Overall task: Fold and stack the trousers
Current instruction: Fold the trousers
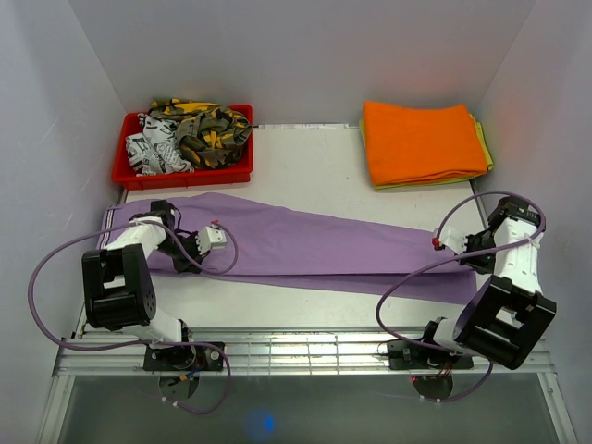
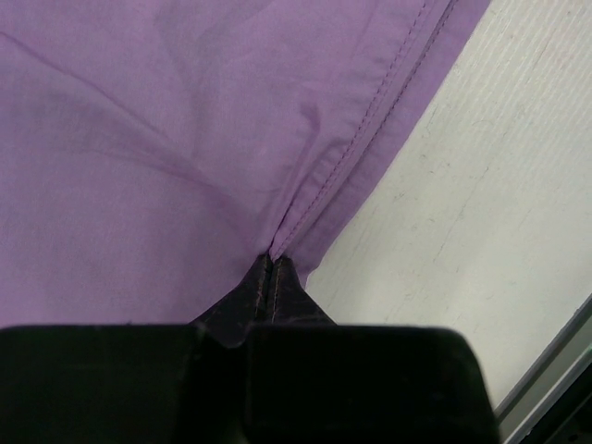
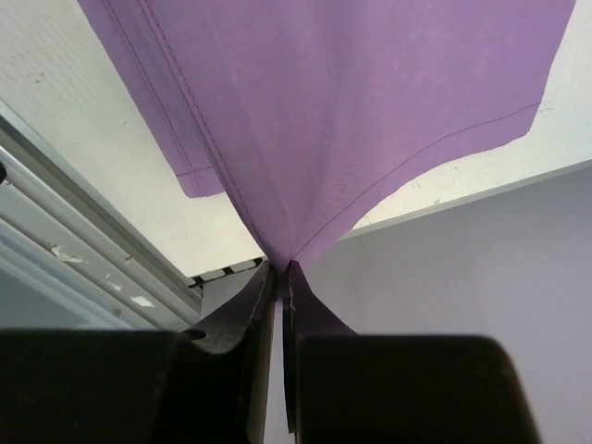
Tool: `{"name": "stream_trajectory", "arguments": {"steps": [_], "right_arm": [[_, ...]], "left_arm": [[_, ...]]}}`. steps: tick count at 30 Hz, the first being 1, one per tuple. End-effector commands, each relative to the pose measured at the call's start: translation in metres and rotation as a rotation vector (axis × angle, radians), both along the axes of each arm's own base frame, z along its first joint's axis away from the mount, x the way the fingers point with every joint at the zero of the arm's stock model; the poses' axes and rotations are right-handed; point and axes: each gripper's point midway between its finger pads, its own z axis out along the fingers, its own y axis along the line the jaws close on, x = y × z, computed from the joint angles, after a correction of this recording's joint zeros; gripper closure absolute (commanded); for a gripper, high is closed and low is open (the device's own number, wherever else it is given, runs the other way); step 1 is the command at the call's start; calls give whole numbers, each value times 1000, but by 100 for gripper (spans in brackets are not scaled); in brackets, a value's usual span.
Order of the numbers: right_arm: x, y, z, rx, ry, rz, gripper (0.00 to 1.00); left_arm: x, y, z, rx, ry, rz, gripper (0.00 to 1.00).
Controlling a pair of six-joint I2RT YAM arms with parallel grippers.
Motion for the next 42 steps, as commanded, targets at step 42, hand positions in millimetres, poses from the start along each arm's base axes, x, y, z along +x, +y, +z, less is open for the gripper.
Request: {"name": "stream_trajectory", "arguments": {"steps": [42], "right_arm": [[-34,-17,-71,-86,96,-78,92]], "left_arm": [[-6,11,-17,61,47,35,100]]}}
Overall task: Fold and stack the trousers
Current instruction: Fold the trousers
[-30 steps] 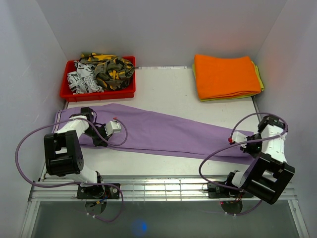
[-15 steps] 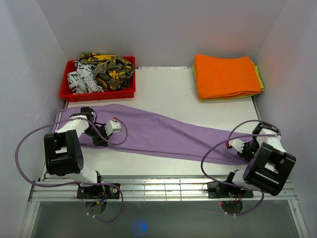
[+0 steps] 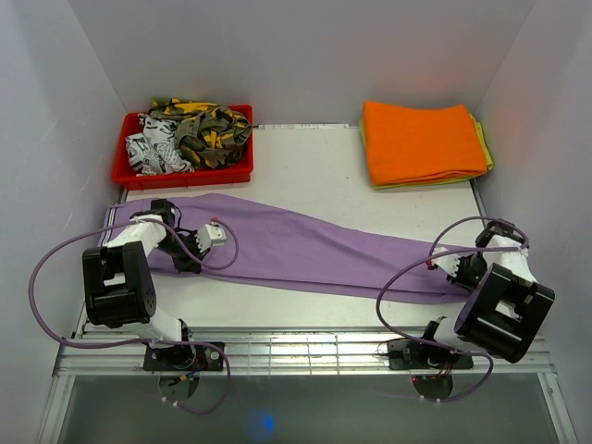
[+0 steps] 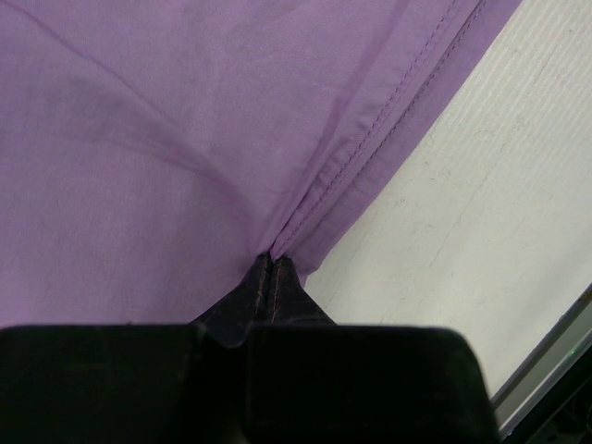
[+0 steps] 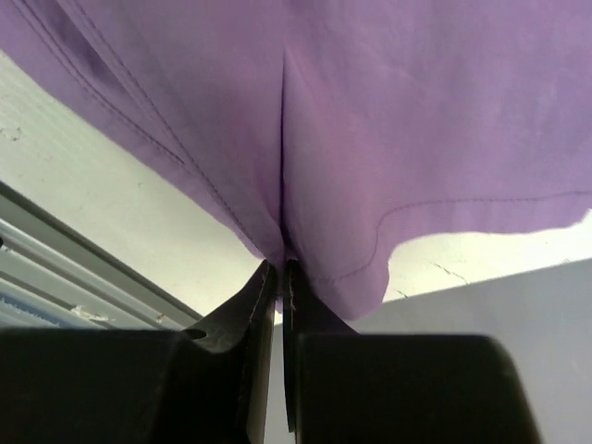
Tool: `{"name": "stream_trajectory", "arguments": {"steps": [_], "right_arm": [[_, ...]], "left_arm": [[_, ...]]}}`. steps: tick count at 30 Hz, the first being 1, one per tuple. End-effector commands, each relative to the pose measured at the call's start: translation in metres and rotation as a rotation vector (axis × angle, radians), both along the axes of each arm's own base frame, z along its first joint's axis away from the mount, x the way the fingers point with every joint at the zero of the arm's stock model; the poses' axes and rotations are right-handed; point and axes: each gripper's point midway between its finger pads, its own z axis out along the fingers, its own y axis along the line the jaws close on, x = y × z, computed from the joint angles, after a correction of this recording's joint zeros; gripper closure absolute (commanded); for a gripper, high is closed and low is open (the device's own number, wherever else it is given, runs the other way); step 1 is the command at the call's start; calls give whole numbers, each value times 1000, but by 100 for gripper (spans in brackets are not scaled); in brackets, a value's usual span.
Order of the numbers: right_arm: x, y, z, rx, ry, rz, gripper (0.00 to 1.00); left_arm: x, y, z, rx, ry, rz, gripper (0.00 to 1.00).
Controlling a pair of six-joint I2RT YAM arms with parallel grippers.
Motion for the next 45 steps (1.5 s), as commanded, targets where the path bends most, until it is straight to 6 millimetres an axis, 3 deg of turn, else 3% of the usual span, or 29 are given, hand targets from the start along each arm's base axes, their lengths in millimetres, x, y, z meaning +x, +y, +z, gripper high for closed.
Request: {"name": "stream_trajectory", "arguments": {"steps": [1,6,9,14,18,22,24,27,28,31,35,38,45], "right_arm": [[-11,-4,-14,-23,39,-5,92],[-22,0,-30,-42,33,-1,92],[-25,2,-28,-32,37,-16,92],[-3,1,8,-17,-43,-4,92],[29,-10,48,-27,-134,8,92],[50,-8,63,19,-198,-13,92],[44,-4,57,38,-170,-15,92],[17,3,28,20,-102,20,92],[-1,13,9,45,-58,31,92],[-20,13,-10,3,-20,61,92],[-33,15,-16,1,21,59,92],[-34,14,-18,-4,31,57,92],[-16,5,-12,-7,7,-5,92]], "left_arm": [[-6,10,-17,60,14,-18,100],[0,5,-6,28,1,-21,100],[4,3,1,18,-19,-22,100],[3,2,1,13,-7,-21,100],[1,2,-2,11,7,-14,100],[0,2,-2,15,-1,-12,100],[-1,3,-3,17,-1,-11,100],[-3,3,-5,19,4,-13,100],[-2,3,-5,19,2,-13,100],[-1,3,-5,19,4,-11,100],[0,5,-4,31,1,-19,100],[-2,3,-1,21,6,-24,100],[5,-3,26,-16,-43,-51,100]]}}
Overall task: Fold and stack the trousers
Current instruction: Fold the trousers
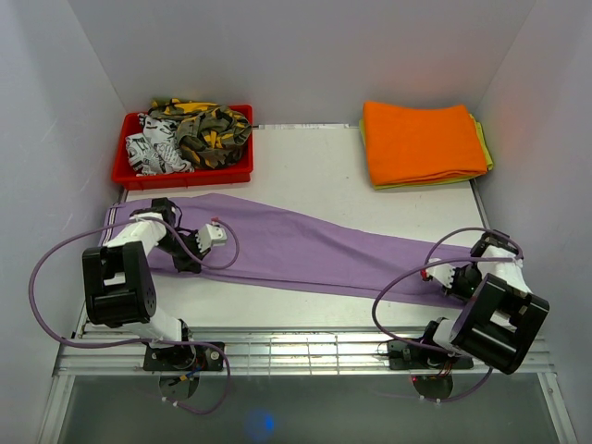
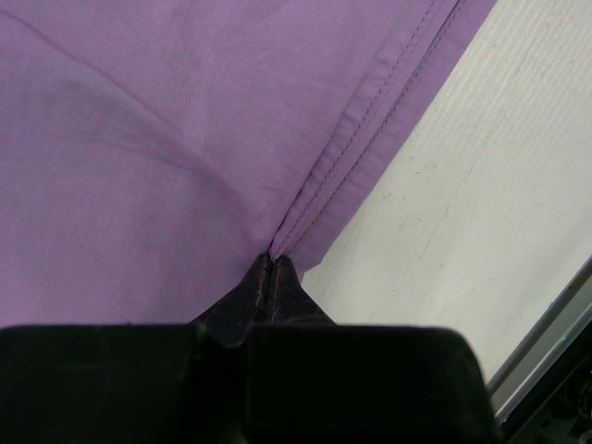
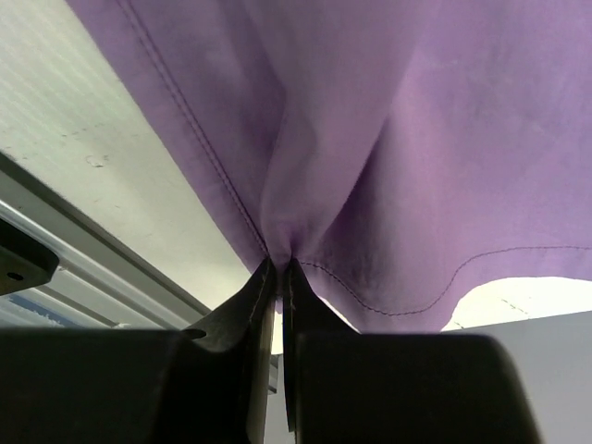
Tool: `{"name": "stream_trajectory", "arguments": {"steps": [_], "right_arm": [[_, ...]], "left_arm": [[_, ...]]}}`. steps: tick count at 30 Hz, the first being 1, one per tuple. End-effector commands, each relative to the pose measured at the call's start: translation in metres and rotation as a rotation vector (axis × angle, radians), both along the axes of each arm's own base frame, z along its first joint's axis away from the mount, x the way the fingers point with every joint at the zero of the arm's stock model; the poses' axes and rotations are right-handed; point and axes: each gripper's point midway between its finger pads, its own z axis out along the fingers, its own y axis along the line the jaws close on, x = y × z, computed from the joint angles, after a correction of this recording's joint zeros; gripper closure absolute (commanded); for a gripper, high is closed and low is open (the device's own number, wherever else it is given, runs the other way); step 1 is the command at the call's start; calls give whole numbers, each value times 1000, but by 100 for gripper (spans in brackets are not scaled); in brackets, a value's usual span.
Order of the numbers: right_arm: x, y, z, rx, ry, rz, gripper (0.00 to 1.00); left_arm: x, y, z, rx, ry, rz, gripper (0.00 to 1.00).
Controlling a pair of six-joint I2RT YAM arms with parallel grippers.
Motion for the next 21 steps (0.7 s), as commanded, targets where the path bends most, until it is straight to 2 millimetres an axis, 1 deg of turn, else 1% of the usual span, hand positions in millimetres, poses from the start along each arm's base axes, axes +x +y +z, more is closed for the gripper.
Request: {"name": "stream_trajectory", "arguments": {"steps": [1,2,7,10,11,14,15,16,17,19,21], "right_arm": [[14,-9,8,-11,-26,-37,92],[14,-8,8,-2,-19,-40,92],[7,-8,3,-3,17,-48,92],[5,-8,1,-5,26,-48,92],[4,-8,0,-7,29,-48,92],[4,-9,0,-11,31,-50,92],[4,-9,0,-10,29,-51,92],[4,-9,0,-11,31,-53,92],[4,-9,0,-10,34,-54,92],[4,-9,1,-7,35,-56,92],[4,-8,1,-7,32,-56,92]], "left_arm": [[8,-3,25,-14,-65,-31,100],[6,-4,29,-22,-60,-35,100],[8,-8,59,-47,-116,-50,100],[0,-9,66,-53,-119,-75,100],[-7,-10,64,-59,-96,-82,100],[-19,-10,57,-56,-51,-89,100],[-22,-11,55,-58,-40,-87,98],[-23,-10,53,-57,-35,-84,87],[-24,-11,51,-59,-30,-80,85],[-25,-12,47,-63,-24,-73,85],[-25,-12,42,-67,-13,-62,87]]}}
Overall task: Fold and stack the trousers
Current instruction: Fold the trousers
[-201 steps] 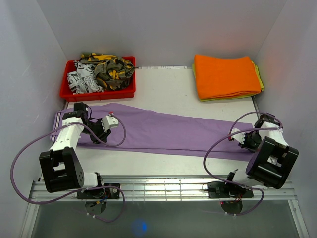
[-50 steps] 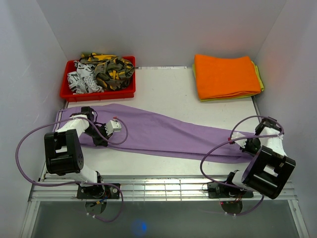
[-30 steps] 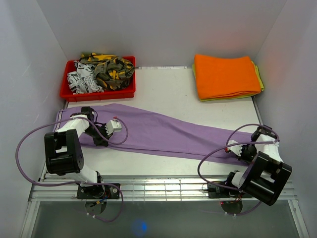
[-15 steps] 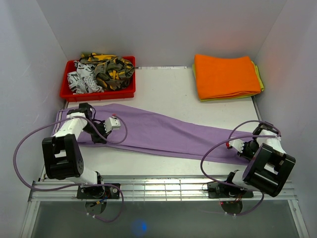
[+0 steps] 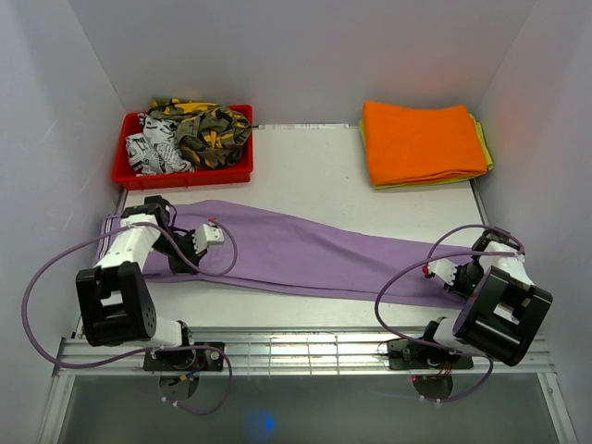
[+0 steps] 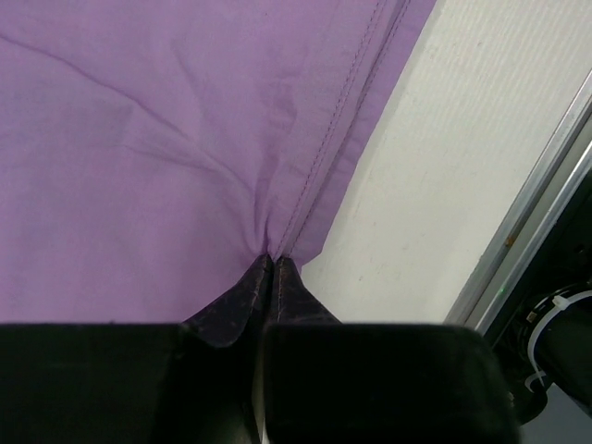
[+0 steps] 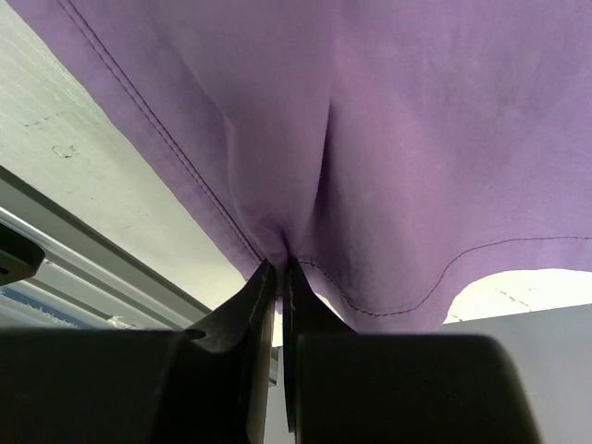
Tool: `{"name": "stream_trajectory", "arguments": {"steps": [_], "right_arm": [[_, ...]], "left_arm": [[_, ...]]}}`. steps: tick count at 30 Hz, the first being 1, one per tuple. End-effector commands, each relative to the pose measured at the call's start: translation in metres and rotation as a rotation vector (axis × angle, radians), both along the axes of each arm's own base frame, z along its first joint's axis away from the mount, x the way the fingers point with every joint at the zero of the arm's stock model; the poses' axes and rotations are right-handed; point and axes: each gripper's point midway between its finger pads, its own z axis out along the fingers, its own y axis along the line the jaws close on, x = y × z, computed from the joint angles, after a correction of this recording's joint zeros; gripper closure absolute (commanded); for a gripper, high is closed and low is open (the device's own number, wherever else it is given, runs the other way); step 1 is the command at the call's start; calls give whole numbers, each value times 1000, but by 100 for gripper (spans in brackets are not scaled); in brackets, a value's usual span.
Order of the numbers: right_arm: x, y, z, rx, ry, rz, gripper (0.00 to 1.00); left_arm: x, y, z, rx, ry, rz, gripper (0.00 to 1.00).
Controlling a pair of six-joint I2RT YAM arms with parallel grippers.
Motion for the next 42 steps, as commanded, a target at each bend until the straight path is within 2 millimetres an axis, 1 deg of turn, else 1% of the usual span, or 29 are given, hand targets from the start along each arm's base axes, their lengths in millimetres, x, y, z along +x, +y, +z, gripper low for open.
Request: {"name": "stream_trajectory", "arguments": {"steps": [1,3,4,5,6,8,9,12,13,16,18,20,22,23,24,26,27,28,30,31,33,36,37,39,42], "right_arm": [[0,-1,1,4,5,-15,92],[-1,-1,1,4,5,-15,92],[0,-1,2,2,3,-16,92],[0,-1,2,4,3,-16,92],[0,-1,2,3,2,-16,92],[1,-1,2,5,1,-16,92],[0,-1,2,5,2,-18,92],[-1,0,2,7,5,-18,92],[0,0,2,6,4,-18,92],[1,-1,3,5,1,-18,92],[2,-2,4,3,-2,-19,92],[3,-2,4,2,-4,-19,92],[3,-3,5,0,-4,-19,92],[3,-3,5,-3,-3,-19,92],[3,-3,5,-4,-5,-21,92],[3,-4,4,-5,-1,-26,92],[4,-4,4,-7,-3,-26,92],[4,-4,4,-6,-2,-27,92],[5,-5,5,-9,-5,-27,92],[7,-7,7,-12,-7,-29,92],[11,-10,11,-26,-16,-29,92],[17,-15,20,-32,-29,-24,92],[23,-19,26,-34,-47,-27,92],[25,-21,32,-33,-48,-20,92],[17,-21,31,-29,-15,-9,92]], "left_arm": [[-5,-6,-2,-37,10,8,89],[-3,-5,-6,-34,11,16,94],[-4,-6,-7,-36,15,19,94],[-4,-5,-8,-36,17,20,91],[-5,-7,-8,-44,18,18,83],[-8,-9,-7,-54,28,19,78],[-8,-9,-7,-55,29,18,78],[-10,-9,-9,-56,33,16,84],[-10,-9,-9,-53,36,16,90],[-11,-9,-10,-56,39,8,99],[-12,-11,-7,-69,44,5,100],[-18,-18,0,-105,55,-5,100],[-25,-21,1,-119,74,-16,100],[-29,-19,-3,-104,87,-20,100],[-39,-18,-11,-96,122,-23,100],[-45,-13,-25,-66,151,-14,100],[-59,-8,-39,-36,213,-5,100],[-55,-4,-49,-8,210,10,100],[-63,6,-67,51,284,43,100],[-61,10,-74,68,285,54,100],[-65,15,-85,98,332,67,100],[-62,23,-91,143,350,92,100],[-60,27,-93,162,346,92,100],[-55,31,-93,177,328,88,100],[-45,34,-92,186,307,89,100]]}}
